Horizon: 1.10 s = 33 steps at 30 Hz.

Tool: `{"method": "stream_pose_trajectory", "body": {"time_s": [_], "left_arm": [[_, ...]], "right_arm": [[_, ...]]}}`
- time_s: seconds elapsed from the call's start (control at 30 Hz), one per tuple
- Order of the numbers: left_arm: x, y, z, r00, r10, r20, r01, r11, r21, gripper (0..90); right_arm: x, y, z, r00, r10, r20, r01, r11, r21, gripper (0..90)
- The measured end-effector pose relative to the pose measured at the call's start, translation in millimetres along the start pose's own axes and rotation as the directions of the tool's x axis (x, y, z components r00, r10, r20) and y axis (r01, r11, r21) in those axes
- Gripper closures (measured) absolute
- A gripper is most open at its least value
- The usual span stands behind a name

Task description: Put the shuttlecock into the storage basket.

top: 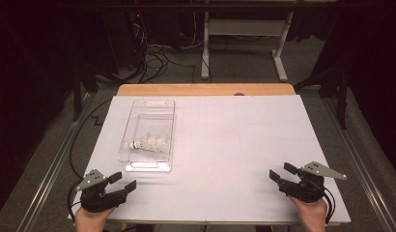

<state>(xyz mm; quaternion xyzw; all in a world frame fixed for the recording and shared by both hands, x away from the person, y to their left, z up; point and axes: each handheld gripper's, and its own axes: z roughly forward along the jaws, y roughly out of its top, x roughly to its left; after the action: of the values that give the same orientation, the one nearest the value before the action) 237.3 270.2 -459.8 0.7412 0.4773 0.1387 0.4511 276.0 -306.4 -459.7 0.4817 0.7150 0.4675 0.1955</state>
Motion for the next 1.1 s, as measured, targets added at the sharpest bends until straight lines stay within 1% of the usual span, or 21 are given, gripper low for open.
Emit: {"method": "stream_pose_trajectory", "body": {"time_s": [1.1], "left_arm": [[0.4, -0.1, -0.4, 1.0, -0.001, 0.0, 0.001, 1.0, 0.001, 31.2]], "right_arm": [[0.3, 0.3, -1.7, 1.0, 0.001, -0.002, -0.001, 1.0, -0.017, 30.3]]}}
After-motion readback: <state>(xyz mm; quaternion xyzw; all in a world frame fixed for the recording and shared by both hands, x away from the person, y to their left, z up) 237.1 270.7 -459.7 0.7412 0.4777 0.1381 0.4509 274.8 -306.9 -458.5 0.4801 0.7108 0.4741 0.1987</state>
